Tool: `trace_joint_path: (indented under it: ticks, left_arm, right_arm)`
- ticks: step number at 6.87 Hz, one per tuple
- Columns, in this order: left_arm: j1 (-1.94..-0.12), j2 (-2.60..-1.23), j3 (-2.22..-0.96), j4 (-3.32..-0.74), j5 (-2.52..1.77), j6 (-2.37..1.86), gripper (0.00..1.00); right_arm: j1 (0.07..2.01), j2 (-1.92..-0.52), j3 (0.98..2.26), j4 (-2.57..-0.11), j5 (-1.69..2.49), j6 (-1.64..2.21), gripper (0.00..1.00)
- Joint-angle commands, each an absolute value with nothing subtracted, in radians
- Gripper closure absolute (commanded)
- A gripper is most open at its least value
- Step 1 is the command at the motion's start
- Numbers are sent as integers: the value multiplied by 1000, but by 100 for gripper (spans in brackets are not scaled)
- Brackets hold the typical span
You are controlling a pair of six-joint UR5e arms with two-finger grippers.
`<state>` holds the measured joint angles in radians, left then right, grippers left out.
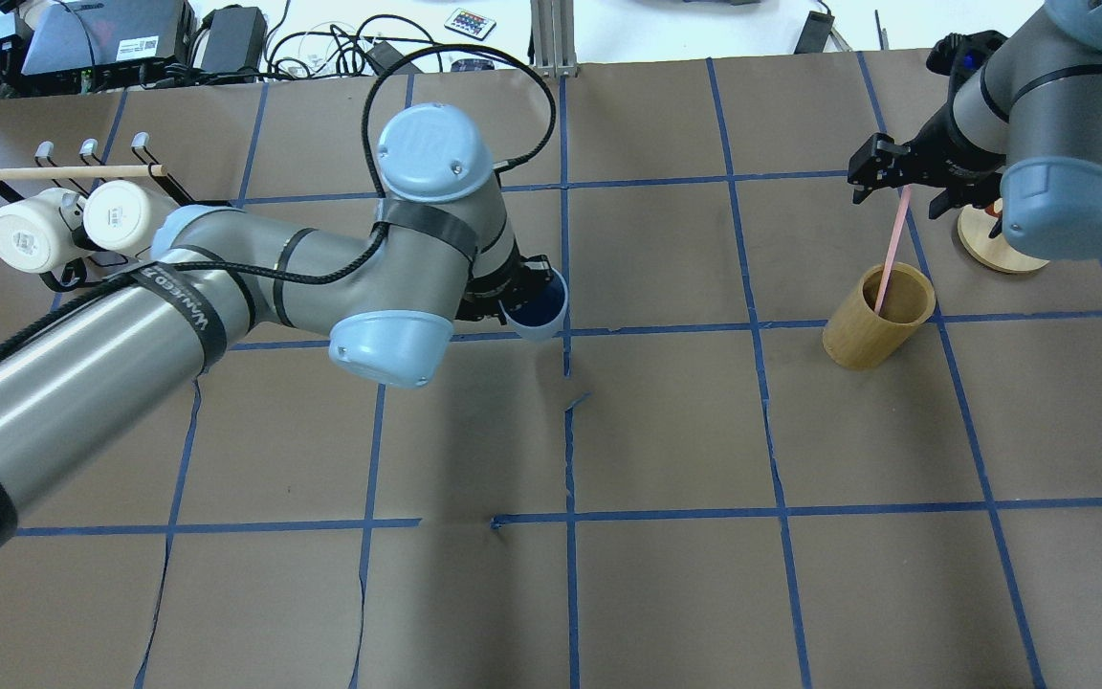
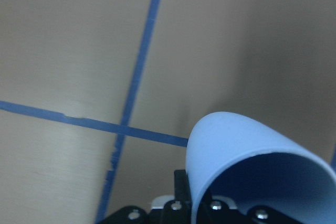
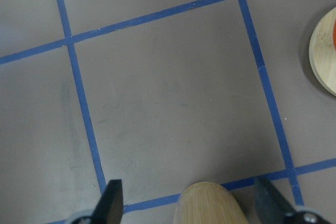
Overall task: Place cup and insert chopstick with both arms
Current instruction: 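Carry blue cup to table center with left gripper while right gripper descends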
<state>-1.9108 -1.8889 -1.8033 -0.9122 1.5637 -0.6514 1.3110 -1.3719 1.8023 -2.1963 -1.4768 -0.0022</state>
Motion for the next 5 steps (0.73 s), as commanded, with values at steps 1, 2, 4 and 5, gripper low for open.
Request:
trace_joint_path:
  ticks: [1,2,4,5]
  left_arm:
    - [-1959,-1922,-1795,-911,1584,-704,100]
    - [-1959,-1924,-1789,-910,1583,-698,100]
    - [-1959,-1931,-1795,-914,1585,-689,100]
    - [-1959,-1939,-1802,-914,1582,-689,100]
  right_arm:
    - [1312,-1399,1801,-2133,-1488,3,26]
    - [1312,-1402,1801,-2120,-1489,5,37]
    - [1312,-1402,1801,-2120,-1489,6,52]
    - [1312,-1401,1799,-2123,-1491,6,60]
